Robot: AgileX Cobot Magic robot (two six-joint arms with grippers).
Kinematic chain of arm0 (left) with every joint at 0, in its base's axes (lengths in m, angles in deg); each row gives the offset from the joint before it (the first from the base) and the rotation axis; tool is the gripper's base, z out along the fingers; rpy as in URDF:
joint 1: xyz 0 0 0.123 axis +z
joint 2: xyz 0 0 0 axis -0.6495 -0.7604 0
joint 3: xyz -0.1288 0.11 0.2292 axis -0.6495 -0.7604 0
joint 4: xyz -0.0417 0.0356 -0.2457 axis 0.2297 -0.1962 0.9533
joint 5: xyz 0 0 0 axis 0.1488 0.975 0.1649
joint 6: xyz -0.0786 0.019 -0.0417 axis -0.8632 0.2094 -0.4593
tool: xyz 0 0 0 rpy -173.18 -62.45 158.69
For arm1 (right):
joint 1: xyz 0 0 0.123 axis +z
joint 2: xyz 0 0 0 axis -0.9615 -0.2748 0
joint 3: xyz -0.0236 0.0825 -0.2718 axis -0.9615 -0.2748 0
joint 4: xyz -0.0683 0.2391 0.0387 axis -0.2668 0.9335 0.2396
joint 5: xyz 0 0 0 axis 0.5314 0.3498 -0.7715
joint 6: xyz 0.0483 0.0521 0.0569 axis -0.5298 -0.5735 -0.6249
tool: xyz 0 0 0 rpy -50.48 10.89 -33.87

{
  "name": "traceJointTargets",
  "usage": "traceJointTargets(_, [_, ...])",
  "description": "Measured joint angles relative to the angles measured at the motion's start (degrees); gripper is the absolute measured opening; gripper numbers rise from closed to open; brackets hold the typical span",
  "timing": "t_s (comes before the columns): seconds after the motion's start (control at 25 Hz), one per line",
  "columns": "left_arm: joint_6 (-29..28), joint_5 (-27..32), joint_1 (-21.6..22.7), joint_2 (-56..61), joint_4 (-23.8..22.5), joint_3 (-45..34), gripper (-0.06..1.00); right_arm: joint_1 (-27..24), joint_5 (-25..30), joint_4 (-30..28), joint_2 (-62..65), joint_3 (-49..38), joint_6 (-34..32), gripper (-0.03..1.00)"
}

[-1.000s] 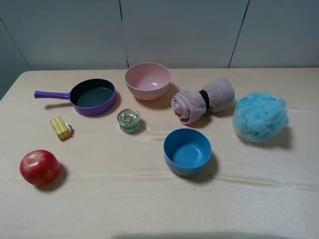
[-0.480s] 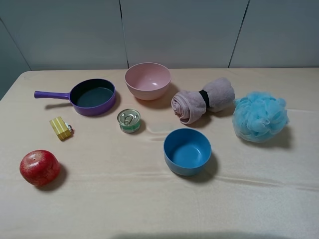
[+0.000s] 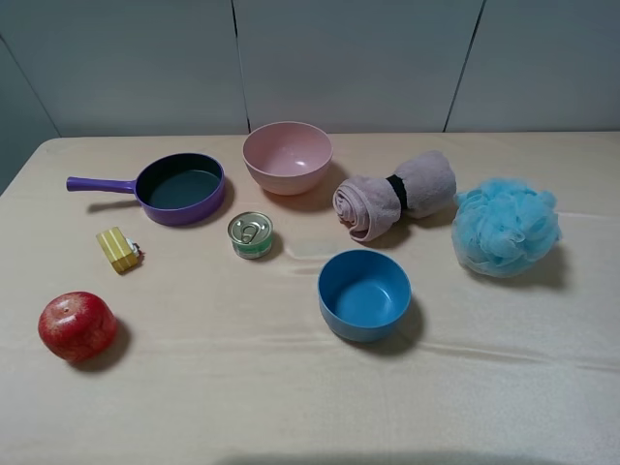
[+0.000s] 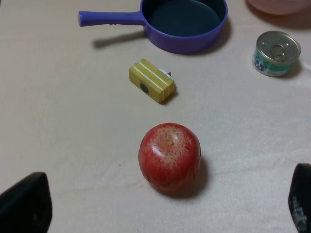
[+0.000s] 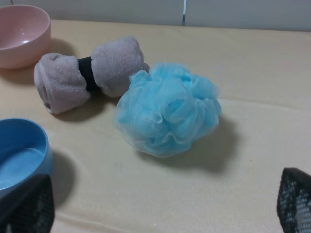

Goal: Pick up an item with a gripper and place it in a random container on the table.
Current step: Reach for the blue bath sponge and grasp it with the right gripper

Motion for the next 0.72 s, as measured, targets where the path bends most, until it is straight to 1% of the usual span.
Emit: traceJointTargets(0.72, [0.00,0.00,0.00,0.00,0.00,0.00,0.99,0.00,-0.05,0.00,0.00,0.00,0.00,0.69])
